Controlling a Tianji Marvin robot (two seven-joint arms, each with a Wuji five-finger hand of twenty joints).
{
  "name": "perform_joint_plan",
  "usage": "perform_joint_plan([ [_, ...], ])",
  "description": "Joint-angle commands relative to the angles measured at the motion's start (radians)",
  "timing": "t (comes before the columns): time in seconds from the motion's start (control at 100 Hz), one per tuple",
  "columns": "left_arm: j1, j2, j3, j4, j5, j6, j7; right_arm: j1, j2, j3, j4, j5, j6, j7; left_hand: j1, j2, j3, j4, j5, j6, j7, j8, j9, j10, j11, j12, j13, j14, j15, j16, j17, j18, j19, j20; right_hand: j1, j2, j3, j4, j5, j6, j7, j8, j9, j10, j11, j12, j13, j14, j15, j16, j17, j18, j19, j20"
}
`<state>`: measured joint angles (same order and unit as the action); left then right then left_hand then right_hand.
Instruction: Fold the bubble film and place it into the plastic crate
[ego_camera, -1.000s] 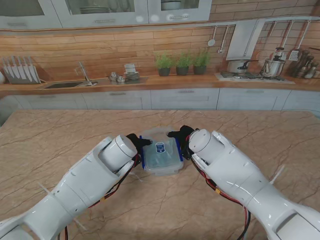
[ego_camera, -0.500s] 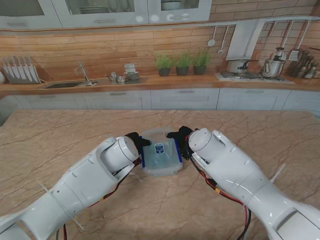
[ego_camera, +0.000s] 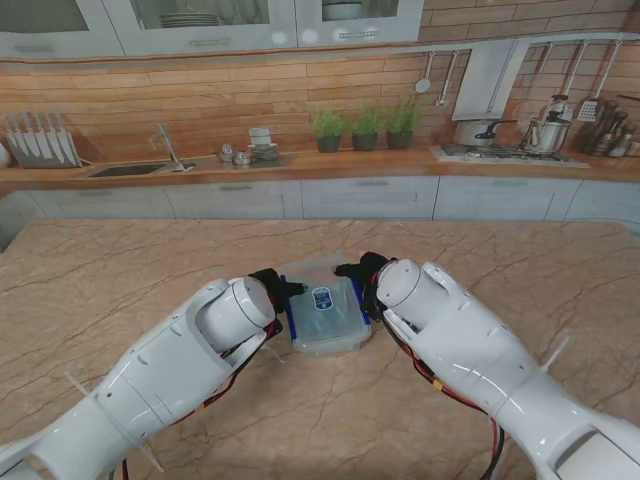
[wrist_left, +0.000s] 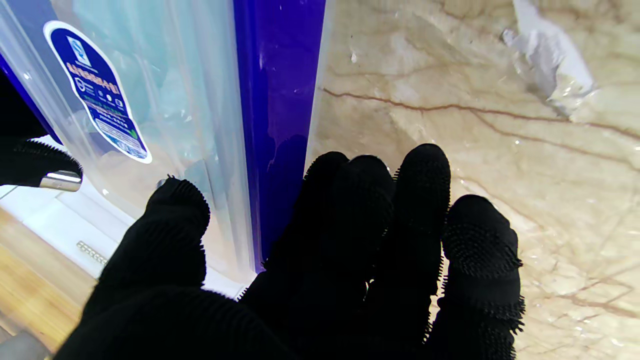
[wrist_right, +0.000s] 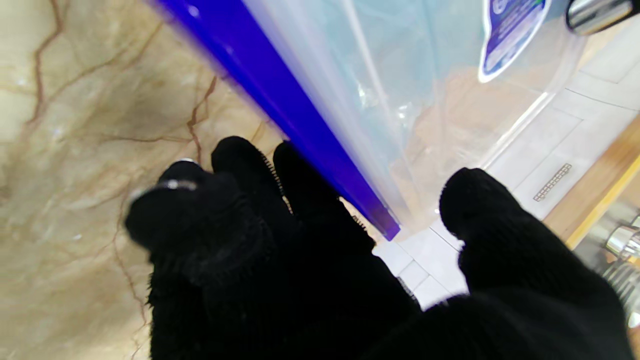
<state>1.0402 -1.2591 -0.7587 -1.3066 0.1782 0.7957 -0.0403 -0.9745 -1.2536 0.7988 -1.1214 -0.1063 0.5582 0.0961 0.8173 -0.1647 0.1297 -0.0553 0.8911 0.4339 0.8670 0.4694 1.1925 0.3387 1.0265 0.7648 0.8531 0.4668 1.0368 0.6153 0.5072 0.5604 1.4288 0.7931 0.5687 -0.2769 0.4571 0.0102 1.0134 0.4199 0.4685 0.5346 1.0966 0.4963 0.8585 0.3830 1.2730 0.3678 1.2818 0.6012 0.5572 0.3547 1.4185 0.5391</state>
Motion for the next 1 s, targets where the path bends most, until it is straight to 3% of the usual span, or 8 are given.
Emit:
perform_joint_plan([
  [0.0, 0.013, -0.004, -0.003, -0.021, -0.002, 0.003, -0.003, -0.01, -0.007, 0.003, -0.019, 0.006, 0.0, -0.007, 0.019, 0.037, -0.056, 0.031, -0.008, -0.11, -0.021, -0.023, -0.058, -0.071, -0.033, -0.015, -0.034, 0.034, -0.016, 0.002, -0.019, 0.024, -0.002, 0.023, -0.029, 0.05, -0.029, 0.009, -0.015, -0.171, 0.025, 0.003, 0.005, 0.011, 0.05, 0.002, 0.02, -0.022, -0.02, -0.021, -0.021, 0.004, 0.038, 0.008],
  [0.1, 0.027, 0.002, -0.02, -0.031, 0.014, 0.007, 0.002, -0.016, -0.004, 0.012, -0.02, -0.008, 0.002, -0.017, 0.009, 0.045, -0.075, 0.03, -0.027, -0.115, -0.042, -0.03, -0.09, -0.061, -0.064, -0.03, -0.066, 0.047, -0.045, -0.005, -0.041, 0.019, -0.018, 0.019, -0.031, 0.054, -0.039, 0.01, -0.029, -0.178, 0.014, 0.005, -0.013, 0.008, 0.041, 0.001, 0.013, -0.021, -0.041, -0.033, -0.032, 0.003, 0.031, 0.008],
  [0.42, 0.062, 0.007, -0.068, -0.049, 0.048, 0.022, 0.035, -0.019, 0.003, 0.025, -0.016, -0.031, 0.021, -0.016, 0.015, 0.064, -0.133, 0.033, -0.126, -0.126, -0.159, -0.062, -0.237, 0.023, -0.33, -0.192, -0.206, 0.113, -0.202, -0.062, -0.125, 0.009, -0.077, 0.003, -0.039, 0.065, -0.067, 0.015, -0.09, -0.195, -0.031, 0.004, -0.084, -0.002, 0.01, -0.001, -0.049, -0.019, -0.078, -0.041, -0.076, 0.002, -0.001, 0.011],
  [0.66, 0.076, 0.015, -0.089, -0.052, 0.06, 0.019, 0.035, -0.019, 0.013, 0.025, -0.012, -0.055, 0.031, -0.004, -0.041, 0.062, -0.148, 0.032, -0.185, -0.139, -0.197, -0.072, -0.311, 0.037, -0.384, -0.225, -0.234, 0.115, -0.207, -0.058, -0.137, -0.006, -0.082, -0.001, -0.042, 0.072, -0.075, 0.02, -0.128, -0.214, -0.061, 0.007, -0.133, -0.01, -0.009, -0.001, -0.096, -0.009, -0.099, -0.039, -0.108, 0.004, -0.027, 0.015],
  [0.74, 0.095, 0.016, -0.11, -0.061, 0.072, 0.008, 0.053, -0.033, 0.022, 0.035, -0.029, -0.081, 0.029, -0.006, -0.074, 0.062, -0.145, 0.033, -0.218, -0.141, -0.235, -0.084, -0.373, 0.053, -0.443, -0.254, -0.261, 0.116, -0.225, -0.057, -0.163, -0.009, -0.098, -0.009, -0.043, 0.071, -0.077, 0.021, -0.144, -0.221, -0.073, 0.008, -0.151, -0.011, -0.017, -0.001, -0.113, -0.004, -0.108, -0.038, -0.12, 0.005, -0.036, 0.016],
  [0.84, 0.125, 0.022, -0.144, -0.082, 0.09, -0.013, 0.069, -0.063, 0.043, 0.056, -0.073, -0.125, 0.026, 0.004, -0.101, 0.07, -0.146, 0.034, -0.29, -0.157, -0.293, -0.099, -0.493, 0.067, -0.53, -0.298, -0.355, 0.099, -0.281, -0.066, -0.264, -0.035, -0.156, -0.035, -0.047, 0.071, -0.079, 0.021, -0.158, -0.228, -0.084, 0.009, -0.173, -0.016, -0.026, -0.001, -0.135, -0.002, -0.113, -0.034, -0.132, 0.006, -0.045, 0.019],
  [0.99, 0.167, 0.037, -0.195, -0.105, 0.14, -0.083, 0.094, -0.121, 0.07, 0.102, -0.146, -0.206, -0.003, -0.001, -0.143, 0.08, -0.148, 0.036, -0.389, -0.184, -0.371, -0.105, -0.671, 0.047, -0.618, -0.336, -0.546, 0.05, -0.426, -0.098, -0.439, -0.11, -0.27, -0.123, -0.067, 0.062, -0.069, 0.021, -0.213, -0.255, -0.128, 0.024, -0.258, -0.029, -0.075, -0.006, -0.236, 0.012, -0.181, -0.009, -0.185, 0.009, -0.099, 0.046],
])
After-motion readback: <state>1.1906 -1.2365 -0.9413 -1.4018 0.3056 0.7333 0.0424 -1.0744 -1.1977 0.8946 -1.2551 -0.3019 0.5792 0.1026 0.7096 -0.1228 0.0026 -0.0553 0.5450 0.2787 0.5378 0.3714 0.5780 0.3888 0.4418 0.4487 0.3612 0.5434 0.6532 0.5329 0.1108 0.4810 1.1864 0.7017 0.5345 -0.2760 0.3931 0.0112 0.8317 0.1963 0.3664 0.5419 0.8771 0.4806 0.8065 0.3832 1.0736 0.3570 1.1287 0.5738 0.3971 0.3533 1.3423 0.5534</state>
